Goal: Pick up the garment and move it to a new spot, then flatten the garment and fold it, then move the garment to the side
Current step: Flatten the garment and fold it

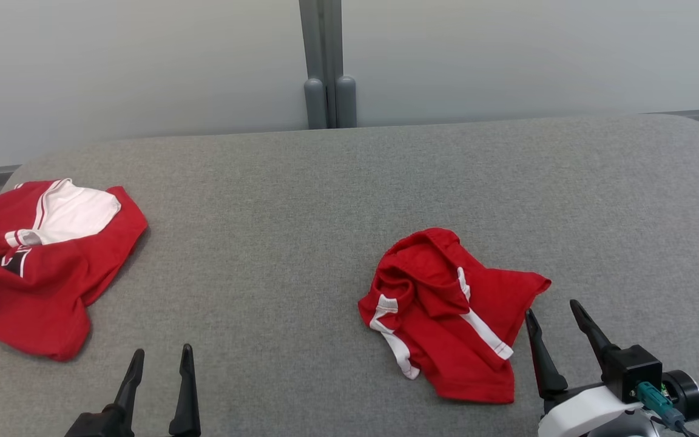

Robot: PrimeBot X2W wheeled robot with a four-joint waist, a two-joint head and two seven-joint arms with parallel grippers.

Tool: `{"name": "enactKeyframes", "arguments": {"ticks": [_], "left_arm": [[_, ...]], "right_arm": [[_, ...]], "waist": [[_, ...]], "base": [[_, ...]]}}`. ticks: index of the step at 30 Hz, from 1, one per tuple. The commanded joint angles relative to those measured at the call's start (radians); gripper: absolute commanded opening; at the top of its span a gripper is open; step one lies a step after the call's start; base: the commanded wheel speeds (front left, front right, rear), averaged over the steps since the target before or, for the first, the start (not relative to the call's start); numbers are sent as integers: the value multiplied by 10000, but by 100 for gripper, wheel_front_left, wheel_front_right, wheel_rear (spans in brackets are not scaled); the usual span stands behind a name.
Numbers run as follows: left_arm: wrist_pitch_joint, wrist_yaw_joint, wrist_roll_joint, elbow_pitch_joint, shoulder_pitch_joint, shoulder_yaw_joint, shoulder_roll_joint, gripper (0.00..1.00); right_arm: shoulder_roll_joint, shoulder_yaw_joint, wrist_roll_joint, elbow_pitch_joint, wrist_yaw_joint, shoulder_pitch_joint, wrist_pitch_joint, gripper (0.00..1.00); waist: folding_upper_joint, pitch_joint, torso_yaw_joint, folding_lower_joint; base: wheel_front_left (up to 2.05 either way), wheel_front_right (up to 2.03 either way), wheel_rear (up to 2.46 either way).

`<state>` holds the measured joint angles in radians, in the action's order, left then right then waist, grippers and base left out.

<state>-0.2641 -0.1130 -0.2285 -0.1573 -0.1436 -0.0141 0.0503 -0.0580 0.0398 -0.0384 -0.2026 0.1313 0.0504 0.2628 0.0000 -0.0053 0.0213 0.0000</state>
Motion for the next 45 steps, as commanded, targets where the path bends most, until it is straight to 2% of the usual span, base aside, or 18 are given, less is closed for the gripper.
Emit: {"name": "enactKeyframes", "arguments": {"ticks": [1, 7, 12, 20, 23, 26, 33, 34, 35, 36, 37, 39, 40, 45], "left_arm": [[-5, -34, 106, -20, 70, -43, 3, 100], [-5, -156, 282, -396, 929, -1198, 5, 100], [217, -187, 152, -1052, 2770, -3319, 4, 100], [2551, -167, -910, -2434, 5513, -5524, 24, 100], [3295, -118, -1518, -2761, 5783, -5837, 32, 100], [3763, 105, -1544, -3137, 5838, -5875, 54, 100], [4284, 373, -1517, -3651, 5996, -5851, 286, 100], [4333, 377, -1536, -3742, 6021, -5837, 300, 85], [4411, 366, -1650, -3868, 6027, -5807, 287, 40], [4492, 343, -1731, -3953, 6047, -5801, 281, 24], [4540, 298, -1834, -4014, 6101, -5776, 274, 0], [4414, 338, -2102, -3982, 6286, -5450, 245, 0], [4250, 464, -2222, -3889, 6581, -5160, 358, 0], [4150, 549, -2601, -3721, 7543, -4427, 644, 0]], "right_arm": [[-5, 21, 30, -21, -10, -117, 31, 100], [-93, 186, -29, 51, -10, -254, 31, 100], [-54, 334, -99, 156, -10, -416, 31, 100], [16, 540, -350, 124, -12, -755, 31, 100], [55, 522, -440, 78, -12, -766, 31, 100], [65, 418, -541, 68, -12, -725, 31, 100], [79, 348, -937, 126, -12, -697, 31, 100], [79, 384, -984, 116, -12, -735, 31, 100], [78, 446, -1046, 122, -12, -783, 31, 100], [78, 485, -1067, 126, -12, -815, 31, 100], [72, 505, -1105, 118, -12, -852, 31, 100], [71, 534, -1141, 115, -12, -927, 31, 100], [73, 509, -1178, 131, -12, -977, 31, 100], [72, 532, -1212, 98, -12, -1004, 31, 100]], "waist": [[0, -17, -64, 0], [0, 27, -466, 0], [0, 252, -1113, 0], [0, 1016, -2561, 0], [0, 1145, -3131, 0], [0, 1243, -3518, 0], [0, 1352, -3831, 0], [0, 1362, -3837, 0], [0, 1375, -3836, 0], [0, 1383, -3831, 0], [0, 1401, -3824, 0], [0, 1447, -3802, 0], [0, 1488, -3752, 0], [0, 1518, -3698, 0]], "base": [[0, 0, 0], [0, 0, 0], [0, 0, 0], [0, 0, 0], [0, 0, 0], [0, 0, 0], [0, 0, 0], [0, 0, 0], [0, 0, 0], [0, 0, 0], [0, 0, 0], [0, 0, 0], [0, 0, 0], [0, 0, 0]]}}
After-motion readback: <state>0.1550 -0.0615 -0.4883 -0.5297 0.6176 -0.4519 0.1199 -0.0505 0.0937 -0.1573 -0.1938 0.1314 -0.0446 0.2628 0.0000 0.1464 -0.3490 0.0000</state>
